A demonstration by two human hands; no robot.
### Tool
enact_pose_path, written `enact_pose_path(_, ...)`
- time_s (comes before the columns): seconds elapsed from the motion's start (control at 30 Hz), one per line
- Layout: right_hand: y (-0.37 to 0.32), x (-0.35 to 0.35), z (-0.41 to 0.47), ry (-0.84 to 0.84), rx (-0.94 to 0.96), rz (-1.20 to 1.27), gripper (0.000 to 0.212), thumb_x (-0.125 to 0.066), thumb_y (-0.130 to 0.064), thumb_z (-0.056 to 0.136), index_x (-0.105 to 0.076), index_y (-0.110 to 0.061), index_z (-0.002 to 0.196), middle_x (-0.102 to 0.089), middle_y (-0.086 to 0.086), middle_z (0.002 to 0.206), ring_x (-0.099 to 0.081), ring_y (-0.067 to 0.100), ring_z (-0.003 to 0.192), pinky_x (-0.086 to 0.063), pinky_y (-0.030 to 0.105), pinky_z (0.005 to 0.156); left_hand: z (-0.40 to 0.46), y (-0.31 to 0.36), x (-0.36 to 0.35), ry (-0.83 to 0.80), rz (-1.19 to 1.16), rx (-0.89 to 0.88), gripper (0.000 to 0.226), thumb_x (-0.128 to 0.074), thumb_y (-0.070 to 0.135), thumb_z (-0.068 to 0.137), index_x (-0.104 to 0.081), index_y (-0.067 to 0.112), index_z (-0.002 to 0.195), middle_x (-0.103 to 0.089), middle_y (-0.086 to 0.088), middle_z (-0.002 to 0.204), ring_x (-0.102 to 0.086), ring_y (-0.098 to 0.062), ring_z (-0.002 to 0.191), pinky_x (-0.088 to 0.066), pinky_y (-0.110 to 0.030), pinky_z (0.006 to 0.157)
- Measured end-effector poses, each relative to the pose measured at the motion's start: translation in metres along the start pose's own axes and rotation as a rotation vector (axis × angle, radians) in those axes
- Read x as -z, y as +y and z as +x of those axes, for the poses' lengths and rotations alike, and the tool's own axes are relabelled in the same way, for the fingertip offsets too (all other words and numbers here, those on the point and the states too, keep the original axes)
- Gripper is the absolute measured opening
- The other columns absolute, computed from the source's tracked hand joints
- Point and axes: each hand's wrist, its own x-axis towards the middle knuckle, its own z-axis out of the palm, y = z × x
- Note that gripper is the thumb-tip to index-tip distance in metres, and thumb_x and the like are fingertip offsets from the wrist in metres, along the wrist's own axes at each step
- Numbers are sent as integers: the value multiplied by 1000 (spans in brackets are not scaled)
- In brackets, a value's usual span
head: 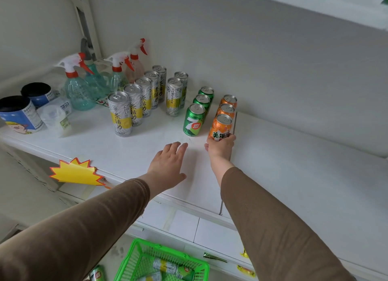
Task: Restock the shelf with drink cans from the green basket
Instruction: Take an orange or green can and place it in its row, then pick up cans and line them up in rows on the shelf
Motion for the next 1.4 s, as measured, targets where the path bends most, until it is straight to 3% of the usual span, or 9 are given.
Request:
enact_pose_path(0.2, 0, -4, 1, 12, 9, -51, 67, -71, -4, 87, -32, -12, 142, -40, 14, 145, -71, 36, 96, -63, 46, 76, -3, -2, -2, -13, -6, 16, 98, -66, 49, 85, -4, 20, 155, -17, -8, 160, -19, -28, 145, -28, -40, 116)
enact_pose_path(0.37, 1, -2, -6, -1, 20, -87, 86, -74, -6, 84, -23, -14, 153, -32, 15, 152, -63, 40, 115, -58, 52, 90, -12, -5, -4, -9, -7, 40, 99, -66, 49, 85, -5, 20, 156, -18, -8, 160, -19, -27, 145, -28, -40, 116)
enact_pose_path(0.47, 6, 4, -21, -25, 22, -33, 98, -74, -5, 83, -12, -18, 158, -26, 12, 155, -62, 38, 118, -55, 50, 96, -20, -7, -4, -1, -20, 56, 97, -65, 49, 85, -6, 19, 155, -19, -7, 159, -20, -27, 144, -29, -39, 114)
enact_pose_path(0.57, 15, 10, -52, -73, 109, -26, 93, -71, -6, 87, -13, -19, 158, -24, 9, 157, -59, 30, 119, -51, 38, 99, -34, -11, -5, 24, -37, 77, 93, -64, 48, 85, -10, 19, 155, -21, -6, 158, -21, -26, 144, -29, -38, 113)
enact_pose_path(0.73, 49, 27, -119, -233, 521, -484, 79, -66, -15, 89, -24, -16, 157, -12, 4, 167, -24, 27, 147, -33, 38, 116, -75, -22, -8, 124, -91, 108, 84, -65, 44, 85, -22, 18, 152, -22, -6, 158, -20, -26, 145, -25, -39, 114)
enact_pose_path(0.93, 89, 46, -196, -332, 924, -856, 71, -64, -31, 93, -32, -16, 155, -14, 7, 167, -22, 32, 149, -23, 46, 121, -153, -41, -26, 262, -77, 113, 82, -67, 48, 84, -31, 14, 150, -23, -12, 159, -19, -33, 147, -21, -46, 117)
enact_pose_path(1.07, 128, 53, -237, -384, 987, -1002, 73, -60, -41, 94, -30, -20, 157, -9, 4, 169, -10, 31, 154, -12, 53, 124, -210, -53, -59, 265, -56, 143, 86, -70, 48, 80, -33, 13, 149, -26, -15, 158, -20, -35, 146, -21, -51, 117)
enact_pose_path(1.4, 293, 78, -269, -600, 927, -1160, 74, -62, -38, 92, -28, -21, 157, -11, 4, 168, -13, 31, 153, -20, 54, 122, -315, -53, -211, 6, -38, 221, 98, -74, 49, 74, -27, 16, 153, -22, -14, 159, -16, -33, 148, -14, -48, 120)
